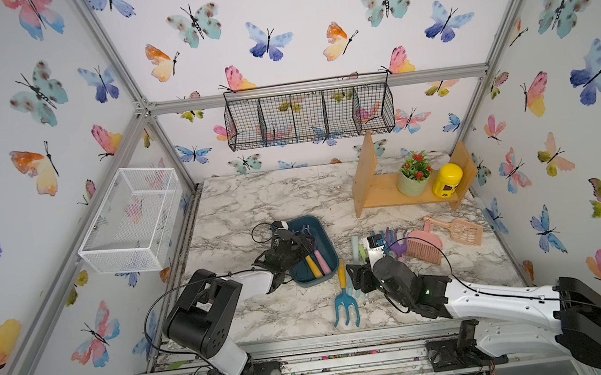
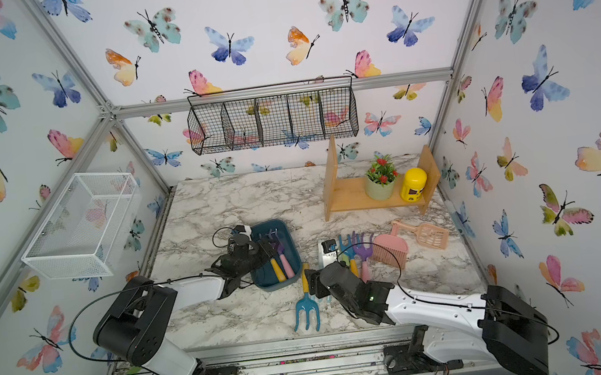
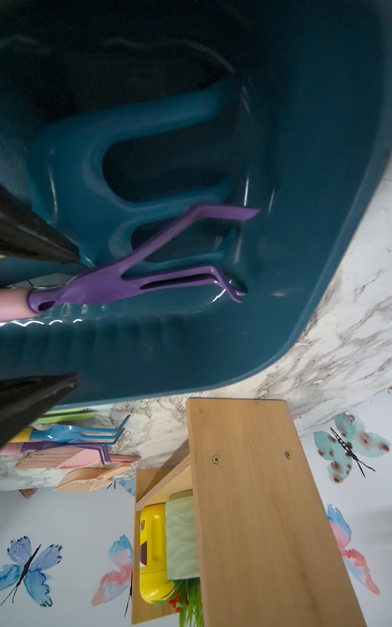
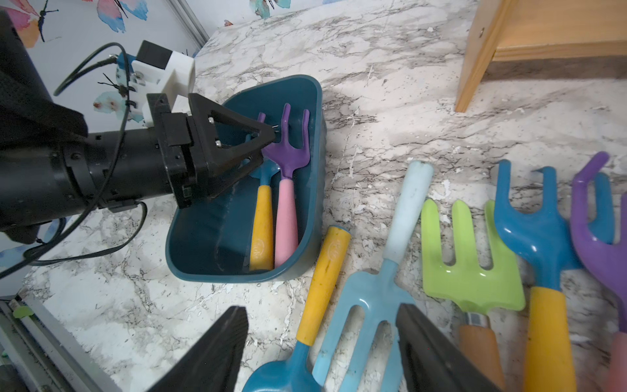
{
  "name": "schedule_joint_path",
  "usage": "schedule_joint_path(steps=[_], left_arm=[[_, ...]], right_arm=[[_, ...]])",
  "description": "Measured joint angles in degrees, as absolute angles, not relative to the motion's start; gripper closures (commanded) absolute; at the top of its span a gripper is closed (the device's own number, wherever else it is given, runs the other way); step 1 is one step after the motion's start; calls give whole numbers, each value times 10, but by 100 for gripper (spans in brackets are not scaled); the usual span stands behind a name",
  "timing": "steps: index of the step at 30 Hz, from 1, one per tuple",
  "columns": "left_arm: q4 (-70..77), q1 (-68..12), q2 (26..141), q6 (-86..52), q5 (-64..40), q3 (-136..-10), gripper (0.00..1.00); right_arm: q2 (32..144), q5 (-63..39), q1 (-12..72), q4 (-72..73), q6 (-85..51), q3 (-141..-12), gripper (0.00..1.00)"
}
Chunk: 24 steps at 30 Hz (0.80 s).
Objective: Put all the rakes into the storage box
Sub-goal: Place the rake in the storage box.
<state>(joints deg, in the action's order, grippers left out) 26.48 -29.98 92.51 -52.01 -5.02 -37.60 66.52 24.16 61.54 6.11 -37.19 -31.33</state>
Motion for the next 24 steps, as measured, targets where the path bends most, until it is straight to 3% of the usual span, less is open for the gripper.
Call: schedule_joint_path(steps=[7,14,24], left_arm=[[152,-340,815,-513,76,-379,43],[168,-350,705,-500,129,-340,42],[173,-350,733,-478,130,-339,43]], right_arm=[[667,328,615,10,-423,-313,23],[690,425,614,-57,-497,-313,25],[752,382,561,-31,-492,-312,34]])
